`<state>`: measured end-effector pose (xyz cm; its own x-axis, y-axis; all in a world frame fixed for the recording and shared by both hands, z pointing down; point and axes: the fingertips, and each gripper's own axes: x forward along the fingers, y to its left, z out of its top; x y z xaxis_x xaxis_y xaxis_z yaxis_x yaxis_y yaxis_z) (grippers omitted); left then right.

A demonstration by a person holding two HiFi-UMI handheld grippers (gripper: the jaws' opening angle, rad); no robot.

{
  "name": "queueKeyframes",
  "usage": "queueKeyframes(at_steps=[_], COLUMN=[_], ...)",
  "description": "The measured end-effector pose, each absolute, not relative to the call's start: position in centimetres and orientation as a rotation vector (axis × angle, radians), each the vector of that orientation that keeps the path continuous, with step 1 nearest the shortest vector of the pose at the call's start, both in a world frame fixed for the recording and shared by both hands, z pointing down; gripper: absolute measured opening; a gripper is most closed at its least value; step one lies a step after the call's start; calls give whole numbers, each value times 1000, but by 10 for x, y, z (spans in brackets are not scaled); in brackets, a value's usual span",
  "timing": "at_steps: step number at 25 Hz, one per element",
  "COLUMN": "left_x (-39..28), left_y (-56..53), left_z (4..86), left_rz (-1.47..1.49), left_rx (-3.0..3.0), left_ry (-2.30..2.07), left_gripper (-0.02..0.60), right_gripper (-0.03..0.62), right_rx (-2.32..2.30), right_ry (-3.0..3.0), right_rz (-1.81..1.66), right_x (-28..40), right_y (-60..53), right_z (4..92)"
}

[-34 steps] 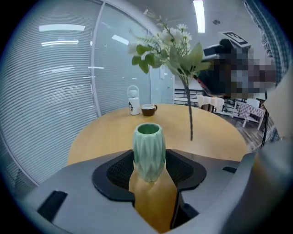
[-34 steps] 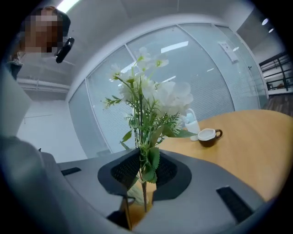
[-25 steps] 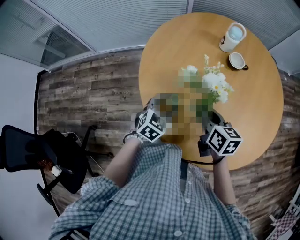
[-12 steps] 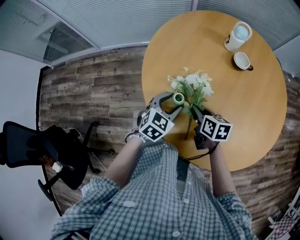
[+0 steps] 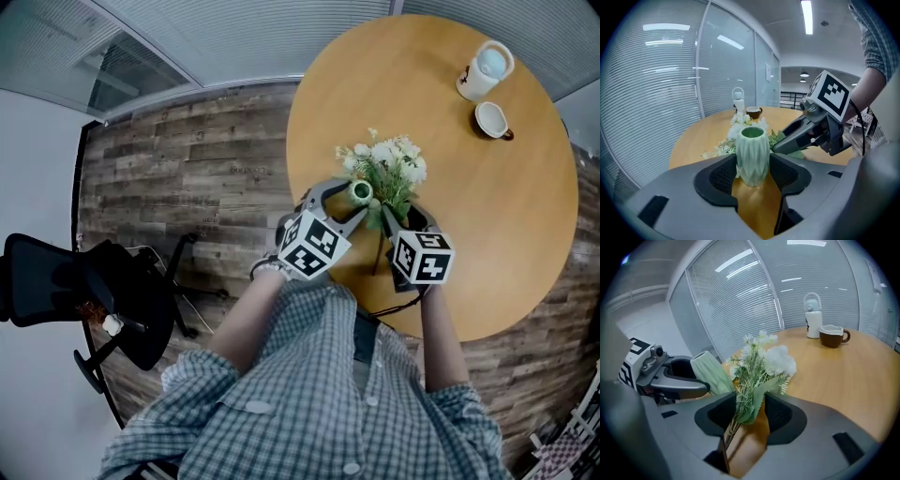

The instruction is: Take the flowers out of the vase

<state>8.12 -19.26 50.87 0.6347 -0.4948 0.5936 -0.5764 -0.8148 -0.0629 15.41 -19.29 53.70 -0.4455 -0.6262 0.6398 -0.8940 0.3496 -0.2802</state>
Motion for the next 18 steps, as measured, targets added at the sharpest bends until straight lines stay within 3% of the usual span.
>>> queueKeyframes(at_steps=[18], left_x=[77], left_y=[-191], left_z=[501], left_rz=[830], left_rx=[2680], left_ry=[-847], left_gripper=[234], right_gripper=[160], right_rx=[1544], right_ry=[-2290], right_rz=[702], right_x=[190], right_y=[-170], right_z=[469])
